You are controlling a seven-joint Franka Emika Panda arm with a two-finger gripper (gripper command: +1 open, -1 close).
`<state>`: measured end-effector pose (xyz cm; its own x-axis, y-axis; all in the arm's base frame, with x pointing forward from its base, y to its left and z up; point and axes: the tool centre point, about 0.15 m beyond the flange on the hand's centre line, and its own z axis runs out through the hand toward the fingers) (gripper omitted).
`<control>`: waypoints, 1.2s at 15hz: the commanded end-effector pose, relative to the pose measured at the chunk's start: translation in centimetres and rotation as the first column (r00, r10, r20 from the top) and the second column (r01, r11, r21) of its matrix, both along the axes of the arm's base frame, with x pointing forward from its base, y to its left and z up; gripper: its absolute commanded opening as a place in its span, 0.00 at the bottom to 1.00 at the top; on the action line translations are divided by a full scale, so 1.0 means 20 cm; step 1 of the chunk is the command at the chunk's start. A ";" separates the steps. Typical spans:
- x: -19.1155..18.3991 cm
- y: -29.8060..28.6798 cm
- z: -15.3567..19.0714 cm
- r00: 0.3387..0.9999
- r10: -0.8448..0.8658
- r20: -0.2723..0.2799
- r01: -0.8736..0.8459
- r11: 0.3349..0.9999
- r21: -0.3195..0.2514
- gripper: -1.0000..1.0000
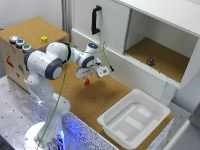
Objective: Push right the pink block
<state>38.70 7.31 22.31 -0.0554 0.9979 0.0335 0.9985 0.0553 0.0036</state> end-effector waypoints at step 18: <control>-0.29 0.34 0.40 0.203 -0.972 -0.117 0.979 0.199 0.040 1.00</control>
